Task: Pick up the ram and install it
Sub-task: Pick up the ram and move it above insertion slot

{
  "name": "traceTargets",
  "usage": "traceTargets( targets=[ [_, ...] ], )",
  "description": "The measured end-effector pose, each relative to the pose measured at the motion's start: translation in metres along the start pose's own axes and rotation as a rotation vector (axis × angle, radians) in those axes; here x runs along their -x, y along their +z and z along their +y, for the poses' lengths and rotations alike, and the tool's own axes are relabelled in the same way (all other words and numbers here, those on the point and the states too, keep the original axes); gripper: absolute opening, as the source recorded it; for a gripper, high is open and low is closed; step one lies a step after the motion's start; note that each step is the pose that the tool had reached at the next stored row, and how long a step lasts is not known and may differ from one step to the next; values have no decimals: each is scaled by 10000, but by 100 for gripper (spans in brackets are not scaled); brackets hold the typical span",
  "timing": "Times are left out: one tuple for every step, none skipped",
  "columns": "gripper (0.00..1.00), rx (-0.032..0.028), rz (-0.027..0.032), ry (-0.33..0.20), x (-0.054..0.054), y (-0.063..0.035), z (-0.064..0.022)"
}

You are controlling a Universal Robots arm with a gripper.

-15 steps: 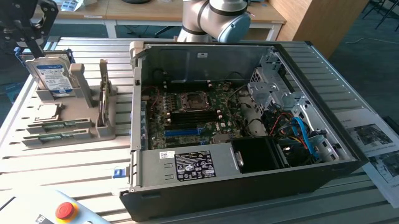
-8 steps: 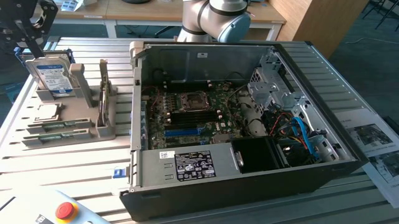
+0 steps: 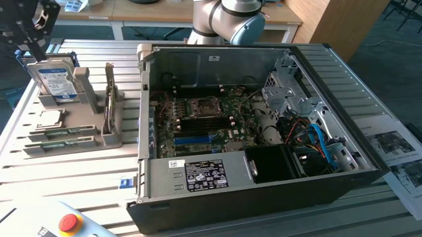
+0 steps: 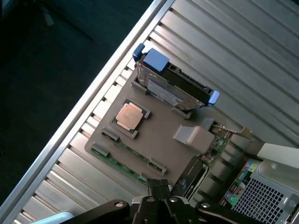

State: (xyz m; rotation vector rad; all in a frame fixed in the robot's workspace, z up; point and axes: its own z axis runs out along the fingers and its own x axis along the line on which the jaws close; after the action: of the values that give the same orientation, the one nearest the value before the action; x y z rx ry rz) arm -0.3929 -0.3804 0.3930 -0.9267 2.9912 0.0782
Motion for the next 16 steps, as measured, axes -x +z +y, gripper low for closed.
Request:
traceTargets(
  targets=[
    [10, 4, 7, -159, 0, 0, 0],
    [10, 8, 14, -331, 0, 0, 0],
    [10, 12, 23, -496, 0, 0, 0],
    [10, 15, 30, -664, 0, 0, 0],
    [10, 20, 38, -834, 0, 0, 0],
    [10, 24, 45, -1008, 0, 0, 0],
    [10, 28, 53, -1191, 0, 1, 0],
    [10, 32, 61, -1363, 0, 1, 0],
    [10, 36, 69, -1533, 0, 1, 0],
    [10, 40, 77, -1705, 0, 0, 0],
    [10, 44, 85, -1881, 0, 0, 0],
    [10, 48, 93, -2057, 0, 1, 0],
    [10, 53, 100, -2234, 0, 1, 0],
    [10, 57, 109, -2423, 0, 1, 0],
    [10, 62, 117, -2601, 0, 1, 0],
    [10, 66, 126, -2781, 0, 1, 0]
  ],
)
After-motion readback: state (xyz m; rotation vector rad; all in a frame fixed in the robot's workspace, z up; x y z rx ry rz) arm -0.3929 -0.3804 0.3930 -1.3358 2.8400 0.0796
